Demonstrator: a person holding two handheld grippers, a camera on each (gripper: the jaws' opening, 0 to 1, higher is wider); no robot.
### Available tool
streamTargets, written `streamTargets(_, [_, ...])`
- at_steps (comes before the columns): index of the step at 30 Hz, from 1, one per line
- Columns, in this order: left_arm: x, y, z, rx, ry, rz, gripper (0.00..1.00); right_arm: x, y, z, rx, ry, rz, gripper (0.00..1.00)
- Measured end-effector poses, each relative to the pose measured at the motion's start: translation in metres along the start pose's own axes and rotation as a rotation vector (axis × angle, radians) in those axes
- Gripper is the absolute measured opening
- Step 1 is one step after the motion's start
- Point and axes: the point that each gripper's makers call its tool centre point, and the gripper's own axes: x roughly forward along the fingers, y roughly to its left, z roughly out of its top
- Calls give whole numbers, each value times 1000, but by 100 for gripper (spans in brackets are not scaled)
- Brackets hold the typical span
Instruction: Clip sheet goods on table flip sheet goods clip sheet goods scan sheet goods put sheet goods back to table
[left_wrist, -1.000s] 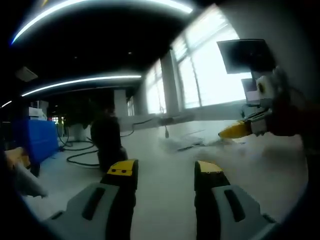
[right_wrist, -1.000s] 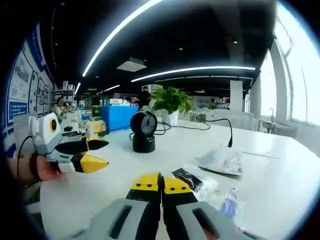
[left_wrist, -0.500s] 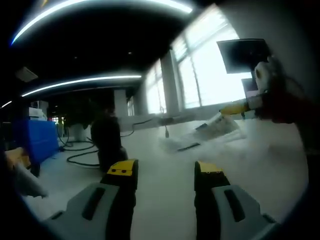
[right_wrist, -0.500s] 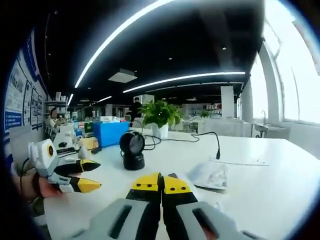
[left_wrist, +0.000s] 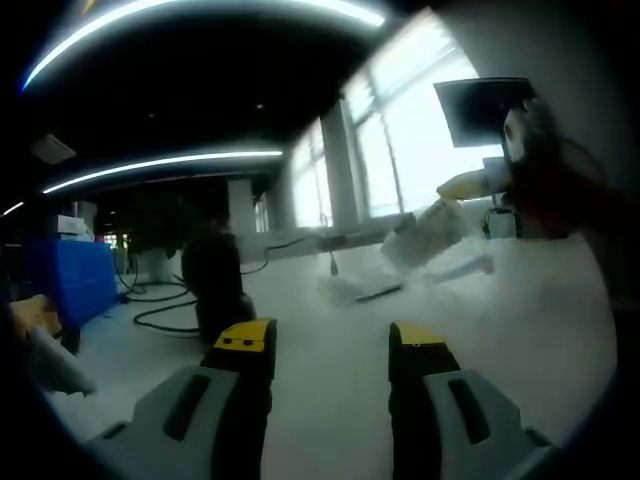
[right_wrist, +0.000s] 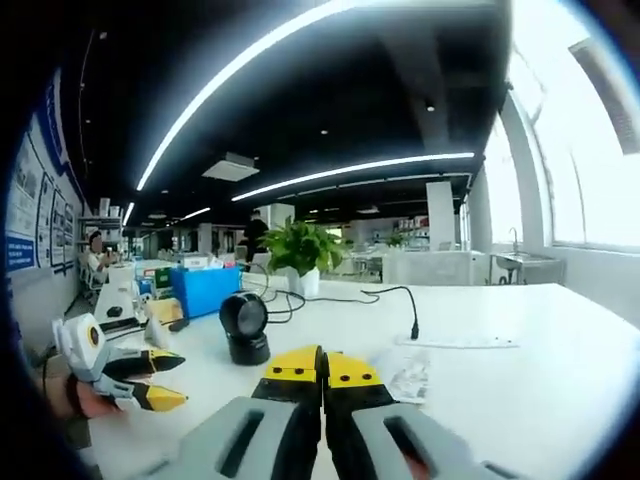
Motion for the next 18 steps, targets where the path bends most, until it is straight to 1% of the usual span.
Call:
streamTargets(5, [0, 0, 0, 1, 1, 0, 38, 3, -8, 7, -3, -13, -10, 0])
streamTargets(18, [0, -1, 0, 1, 0, -2, 38, -2, -19, 26, 9, -53, -44, 0])
